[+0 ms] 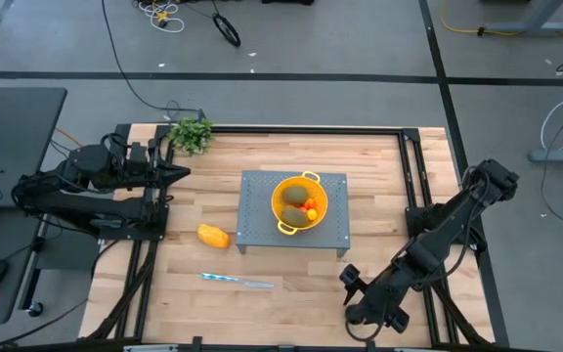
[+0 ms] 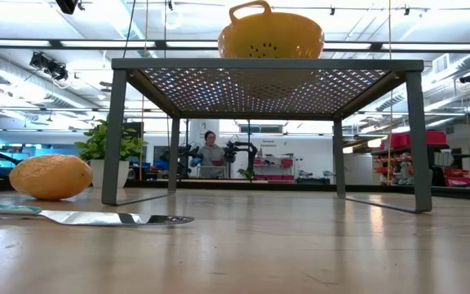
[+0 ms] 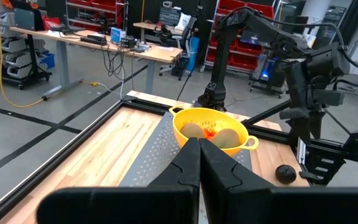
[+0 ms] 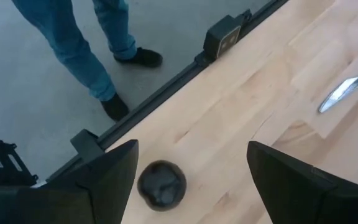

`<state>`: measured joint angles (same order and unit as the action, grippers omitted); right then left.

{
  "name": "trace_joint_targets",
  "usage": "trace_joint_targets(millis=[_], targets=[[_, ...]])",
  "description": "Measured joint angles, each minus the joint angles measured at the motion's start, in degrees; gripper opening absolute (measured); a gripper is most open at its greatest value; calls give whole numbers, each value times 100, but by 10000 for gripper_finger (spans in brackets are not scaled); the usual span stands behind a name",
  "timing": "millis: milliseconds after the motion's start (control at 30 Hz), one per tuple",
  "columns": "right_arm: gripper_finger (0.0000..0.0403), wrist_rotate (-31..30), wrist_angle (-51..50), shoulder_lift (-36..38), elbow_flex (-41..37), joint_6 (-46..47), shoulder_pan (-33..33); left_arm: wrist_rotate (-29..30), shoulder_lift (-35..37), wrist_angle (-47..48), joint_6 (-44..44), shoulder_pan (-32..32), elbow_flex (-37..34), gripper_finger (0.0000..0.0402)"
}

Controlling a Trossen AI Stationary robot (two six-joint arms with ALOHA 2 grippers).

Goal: Pick & Place Fruit
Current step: Put the plum into the strainer bowl on the shelf

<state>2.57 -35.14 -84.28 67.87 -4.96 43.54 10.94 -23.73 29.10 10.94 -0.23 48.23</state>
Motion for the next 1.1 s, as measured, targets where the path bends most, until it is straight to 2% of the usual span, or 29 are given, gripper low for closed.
trace_joint_targets(millis=[533, 833, 1100], targets=[[309, -302, -26, -614, 38, -43, 246, -22, 0, 0, 22, -2, 0, 2], [311, -402, 262, -720, 38, 254, 267, -210, 2, -2, 39, -2, 0, 2], [338, -402, 227, -720, 38, 908, 267, -313, 0, -4, -2, 1, 0, 2]])
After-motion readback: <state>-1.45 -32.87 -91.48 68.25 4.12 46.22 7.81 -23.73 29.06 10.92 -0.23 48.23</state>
